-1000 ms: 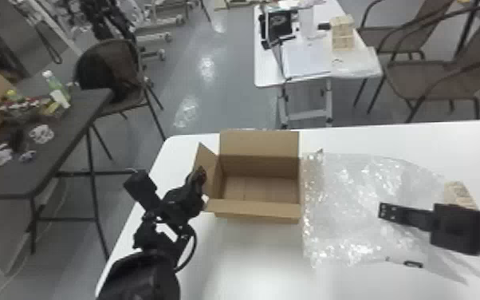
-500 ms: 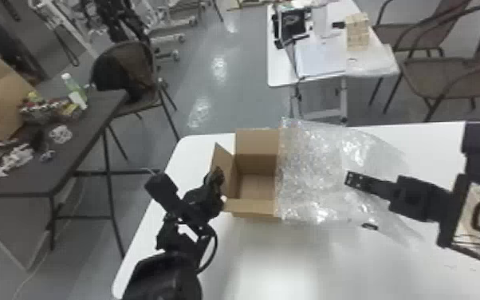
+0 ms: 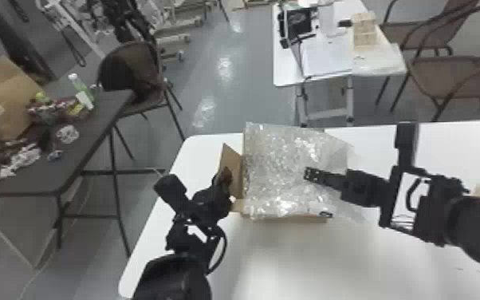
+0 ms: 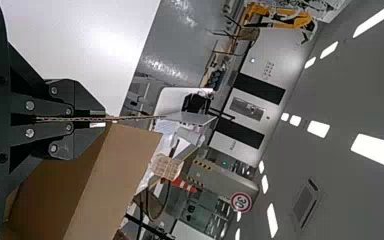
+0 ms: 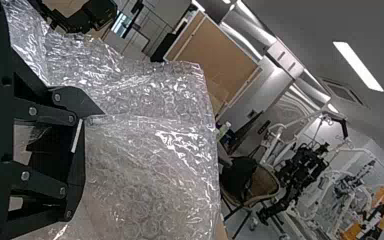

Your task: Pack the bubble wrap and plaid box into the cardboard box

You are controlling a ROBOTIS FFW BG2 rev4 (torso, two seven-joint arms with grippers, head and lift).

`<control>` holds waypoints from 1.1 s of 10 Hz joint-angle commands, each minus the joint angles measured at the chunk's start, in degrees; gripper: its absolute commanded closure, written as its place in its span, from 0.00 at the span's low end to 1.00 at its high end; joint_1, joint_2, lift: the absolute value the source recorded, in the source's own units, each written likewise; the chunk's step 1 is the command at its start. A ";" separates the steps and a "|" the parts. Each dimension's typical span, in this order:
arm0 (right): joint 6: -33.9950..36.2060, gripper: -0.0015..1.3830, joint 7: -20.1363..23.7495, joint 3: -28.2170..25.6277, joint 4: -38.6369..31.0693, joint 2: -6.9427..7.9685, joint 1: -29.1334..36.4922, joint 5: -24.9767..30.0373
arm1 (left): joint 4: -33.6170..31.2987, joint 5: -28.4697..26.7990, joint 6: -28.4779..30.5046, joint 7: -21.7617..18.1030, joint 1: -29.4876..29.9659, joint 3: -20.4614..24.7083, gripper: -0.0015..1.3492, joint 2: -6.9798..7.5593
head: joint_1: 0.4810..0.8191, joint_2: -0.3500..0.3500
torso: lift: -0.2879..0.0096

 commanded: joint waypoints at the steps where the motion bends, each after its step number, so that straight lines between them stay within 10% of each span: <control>1: -2.86 0.88 0.74 1.70 4.53 0.33 -2.40 2.38 | 0.08 0.00 0.20 -0.01 -0.18 0.07 0.90 0.00 | 0.63 1.00 | 0.82; 11: -21.22 0.88 2.76 11.99 26.59 0.33 -11.46 -5.17 | 0.78 1.59 0.73 -0.01 -0.88 -2.21 0.90 0.53 | 0.63 1.00 | 0.82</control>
